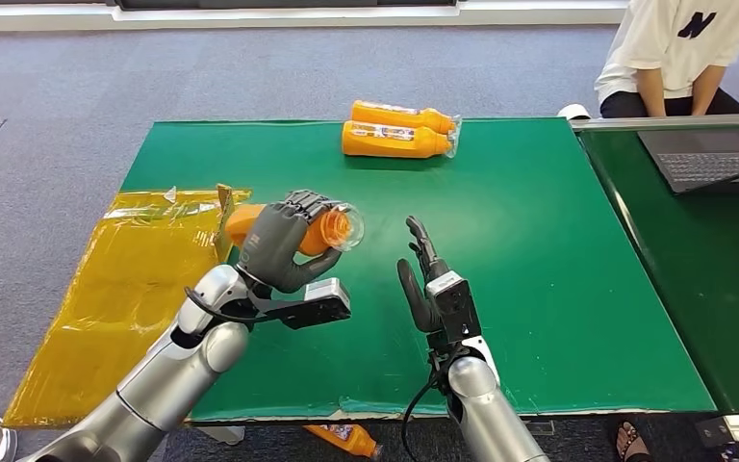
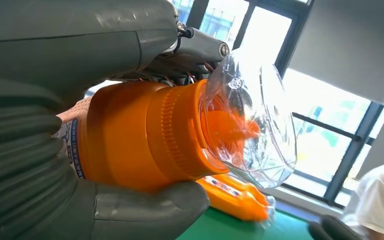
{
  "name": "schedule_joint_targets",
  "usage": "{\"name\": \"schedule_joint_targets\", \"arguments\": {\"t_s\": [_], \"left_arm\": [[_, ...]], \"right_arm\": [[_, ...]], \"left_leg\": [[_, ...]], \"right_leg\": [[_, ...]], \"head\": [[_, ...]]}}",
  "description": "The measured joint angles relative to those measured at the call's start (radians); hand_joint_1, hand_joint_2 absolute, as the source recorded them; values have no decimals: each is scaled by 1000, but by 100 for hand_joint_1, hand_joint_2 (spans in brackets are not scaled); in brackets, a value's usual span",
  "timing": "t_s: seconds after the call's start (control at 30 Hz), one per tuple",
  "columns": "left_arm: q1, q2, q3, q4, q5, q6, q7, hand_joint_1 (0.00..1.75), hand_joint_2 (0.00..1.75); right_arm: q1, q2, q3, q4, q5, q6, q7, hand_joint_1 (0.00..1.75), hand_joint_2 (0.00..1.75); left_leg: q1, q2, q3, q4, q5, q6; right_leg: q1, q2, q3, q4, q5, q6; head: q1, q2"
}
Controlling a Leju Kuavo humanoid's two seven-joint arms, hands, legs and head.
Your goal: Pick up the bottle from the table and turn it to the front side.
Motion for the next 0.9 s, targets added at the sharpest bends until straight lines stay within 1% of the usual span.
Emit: {"name": "schedule_joint_targets", "arguments": {"t_s": [0.17,0.37,0.47,0.6,0.73,0.9], "left_arm": [[2,21,3,-6,-10,5,4,175,175],[2,32,3,-10,-13,5,5,175,175],[3,38,4,-12,-38,22,9,175,175],[9,63,20,-11,-96,78,10,175,175],[29,93,46,1,-189,164,5,175,175],[59,120,68,28,-329,240,46,175,175]], "right_arm": [[0,-1,-1,-3,0,0,0,0,0],[0,-1,-1,-4,0,0,0,0,0],[0,-2,-1,-5,0,0,1,0,0],[0,-5,-2,-6,0,0,1,0,0],[0,-10,-6,-6,0,2,2,0,0],[-5,-11,-7,-6,-4,5,2,0,0]], "left_leg": [[0,0,0,0,0,0],[0,0,0,0,0,0],[0,0,0,0,0,0],[0,1,0,0,0,0],[0,1,0,0,0,0],[0,1,-1,0,0,0]], "right_leg": [[0,0,0,0,0,0],[0,0,0,0,0,0],[0,0,0,0,0,0],[0,0,0,0,0,0],[0,0,-1,0,0,0],[0,0,-1,0,0,0]], "head": [[0,0],[0,0],[0,0],[0,0],[0,0],[0,0]]}}
